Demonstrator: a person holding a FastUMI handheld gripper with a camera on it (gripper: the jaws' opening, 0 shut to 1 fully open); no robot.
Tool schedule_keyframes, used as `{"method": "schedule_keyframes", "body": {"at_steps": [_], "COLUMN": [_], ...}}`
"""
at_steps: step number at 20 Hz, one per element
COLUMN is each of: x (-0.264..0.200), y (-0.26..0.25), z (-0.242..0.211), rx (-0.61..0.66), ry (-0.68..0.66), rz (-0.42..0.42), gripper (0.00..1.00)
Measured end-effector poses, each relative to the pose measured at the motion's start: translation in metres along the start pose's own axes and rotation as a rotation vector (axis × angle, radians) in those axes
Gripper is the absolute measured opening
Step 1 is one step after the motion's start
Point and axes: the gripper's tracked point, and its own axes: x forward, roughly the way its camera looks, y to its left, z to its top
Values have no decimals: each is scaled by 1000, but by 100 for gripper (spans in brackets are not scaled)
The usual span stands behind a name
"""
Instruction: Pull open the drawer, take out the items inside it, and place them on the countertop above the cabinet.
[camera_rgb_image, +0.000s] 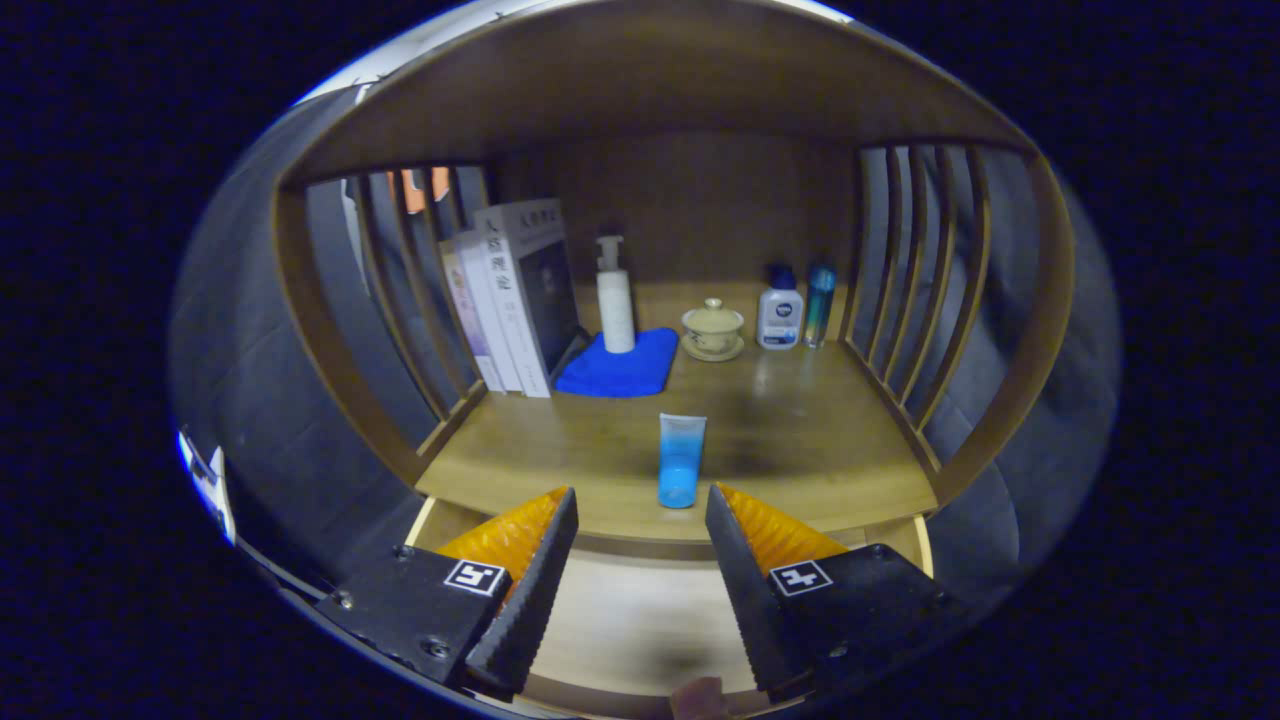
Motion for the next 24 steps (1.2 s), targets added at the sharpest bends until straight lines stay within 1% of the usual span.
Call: {"method": "schedule_keyframes", "body": {"at_steps": [4,5,7,11,16,18,21,24], "x": [-42,-52,-67,-90,-101,-108,-117,-123], "y": [18,18,24,20,19,18,14,15], "z": [-14,-20,-34,-65,-124,-139,-154,-179], "rx": [-45,-52,-62,-78,-86,-85,-116,-127], "ry": [-112,-139,-190,-294,-310,-344,-420,-442], "rz": [34,33,35,-7,-5,-5,-16,-21], "gripper": [82,84,100,100,100,100,100,100]}}
